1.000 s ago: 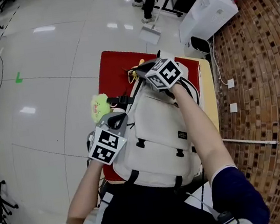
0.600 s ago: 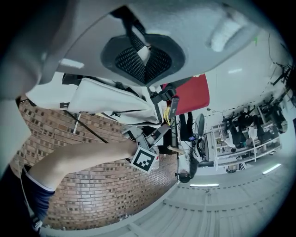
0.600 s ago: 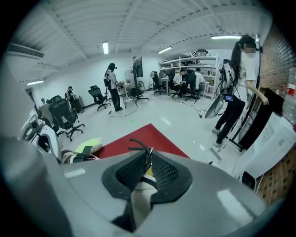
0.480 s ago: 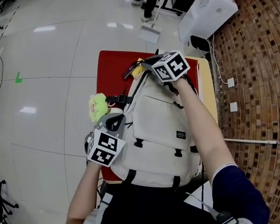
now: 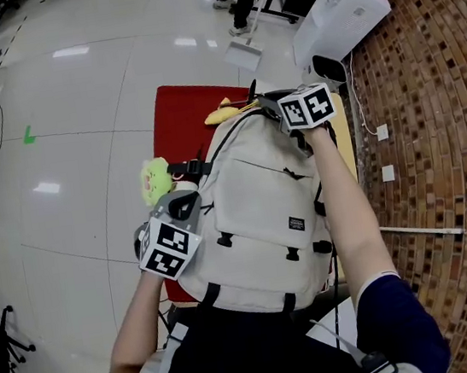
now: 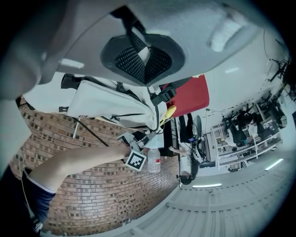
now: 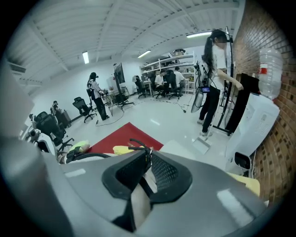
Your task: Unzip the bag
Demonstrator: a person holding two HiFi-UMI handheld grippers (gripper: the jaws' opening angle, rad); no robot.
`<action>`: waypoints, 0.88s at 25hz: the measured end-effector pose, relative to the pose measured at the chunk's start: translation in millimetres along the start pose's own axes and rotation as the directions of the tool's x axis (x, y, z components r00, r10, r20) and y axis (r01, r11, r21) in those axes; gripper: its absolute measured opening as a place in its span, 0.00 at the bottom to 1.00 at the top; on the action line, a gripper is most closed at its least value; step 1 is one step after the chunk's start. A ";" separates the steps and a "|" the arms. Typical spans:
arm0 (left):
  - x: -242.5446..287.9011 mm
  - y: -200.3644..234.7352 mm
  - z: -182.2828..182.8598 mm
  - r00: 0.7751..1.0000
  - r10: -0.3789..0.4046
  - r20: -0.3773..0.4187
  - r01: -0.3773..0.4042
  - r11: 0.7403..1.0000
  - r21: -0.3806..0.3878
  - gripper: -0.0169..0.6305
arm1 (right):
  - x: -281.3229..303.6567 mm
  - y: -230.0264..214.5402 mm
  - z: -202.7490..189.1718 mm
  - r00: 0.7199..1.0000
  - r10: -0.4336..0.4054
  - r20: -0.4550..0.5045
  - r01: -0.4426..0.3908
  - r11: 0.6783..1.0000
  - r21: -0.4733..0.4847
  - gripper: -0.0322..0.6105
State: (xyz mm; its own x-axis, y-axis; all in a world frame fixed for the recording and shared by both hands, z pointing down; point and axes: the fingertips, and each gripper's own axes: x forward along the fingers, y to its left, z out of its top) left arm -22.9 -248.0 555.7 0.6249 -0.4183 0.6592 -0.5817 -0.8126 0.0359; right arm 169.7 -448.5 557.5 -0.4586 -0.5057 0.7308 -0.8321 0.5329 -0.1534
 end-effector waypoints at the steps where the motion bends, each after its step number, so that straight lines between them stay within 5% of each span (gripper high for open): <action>1: 0.2 0.2 -0.6 1.000 -0.002 -0.003 0.001 1.000 -0.001 0.03 | -3.1 -4.4 -4.3 1.000 -0.007 0.003 0.007 1.000 0.015 0.12; 12: 3.3 0.9 8.0 0.998 -0.031 -0.057 0.032 0.999 0.012 0.03 | -26.0 -31.1 -39.2 0.999 -0.035 0.021 0.032 0.995 0.094 0.12; 18: 12.5 31.1 105.1 0.992 0.020 0.126 -0.032 0.996 0.087 0.03 | -35.9 -40.9 -47.6 0.998 -0.053 0.038 0.048 0.992 0.114 0.12; 22: 77.7 28.3 143.6 0.996 -0.037 0.075 0.023 0.983 0.183 0.20 | -49.2 -45.9 -59.7 0.997 -0.058 0.055 0.050 0.989 0.143 0.12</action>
State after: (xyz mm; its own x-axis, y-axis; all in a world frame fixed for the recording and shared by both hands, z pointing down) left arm 84.0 -361.8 500.0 0.6833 -0.4174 0.5991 -0.4627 -0.8822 -0.0869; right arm 249.0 -407.6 568.3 -0.4258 -0.5720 0.7010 -0.8899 0.4049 -0.2101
